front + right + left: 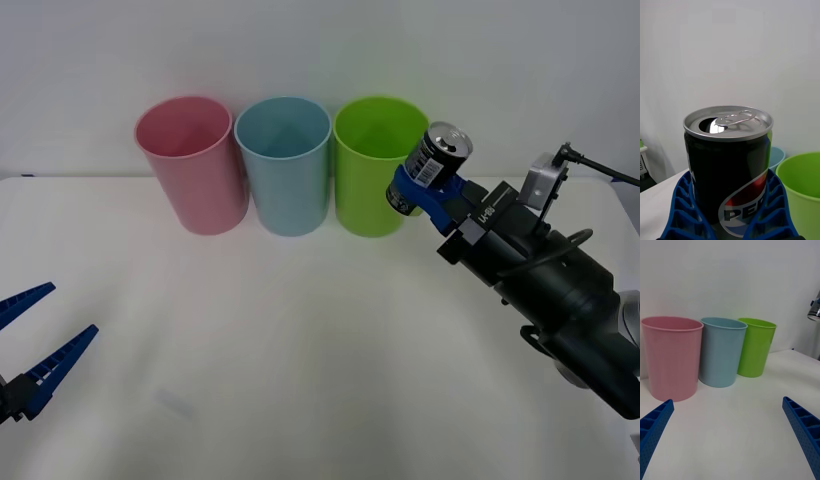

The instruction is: Grasp the object on the table and drop it into the matching bin: aluminum can to the light blue bin, PET bottle to the pink bin.

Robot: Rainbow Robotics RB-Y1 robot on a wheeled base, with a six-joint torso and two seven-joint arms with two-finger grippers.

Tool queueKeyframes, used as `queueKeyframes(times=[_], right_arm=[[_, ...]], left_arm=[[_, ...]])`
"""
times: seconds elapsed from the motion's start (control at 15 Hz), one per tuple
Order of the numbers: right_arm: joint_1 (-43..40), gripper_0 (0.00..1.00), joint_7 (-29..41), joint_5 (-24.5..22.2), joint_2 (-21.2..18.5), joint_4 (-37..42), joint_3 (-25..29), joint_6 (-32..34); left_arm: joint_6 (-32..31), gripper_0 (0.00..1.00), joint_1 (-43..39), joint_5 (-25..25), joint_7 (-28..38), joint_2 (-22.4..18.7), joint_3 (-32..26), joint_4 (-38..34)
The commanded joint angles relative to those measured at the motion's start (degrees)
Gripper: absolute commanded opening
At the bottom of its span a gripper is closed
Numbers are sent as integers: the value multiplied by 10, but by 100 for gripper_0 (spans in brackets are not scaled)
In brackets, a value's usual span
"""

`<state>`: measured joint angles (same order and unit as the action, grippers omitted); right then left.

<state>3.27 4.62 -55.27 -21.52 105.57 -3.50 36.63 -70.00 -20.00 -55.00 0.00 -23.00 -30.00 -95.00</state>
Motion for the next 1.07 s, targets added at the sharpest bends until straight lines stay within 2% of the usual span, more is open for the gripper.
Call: queueKeyframes(times=[0.07,0.27,0.67,1.07], right_arm=[[39,0,10,-22,0,-3,-23,-46],[103,0,16,-27,5,-43,-54,-72],[214,0,24,-126,90,-165,-56,-101],[319,0,24,-199,177,-300,-31,-125]], left_arm=[[0,100,0,0,0,0,0,0],[0,100,0,0,0,0,0,0],[0,100,0,0,0,0,0,0],[0,100,0,0,0,0,0,0]])
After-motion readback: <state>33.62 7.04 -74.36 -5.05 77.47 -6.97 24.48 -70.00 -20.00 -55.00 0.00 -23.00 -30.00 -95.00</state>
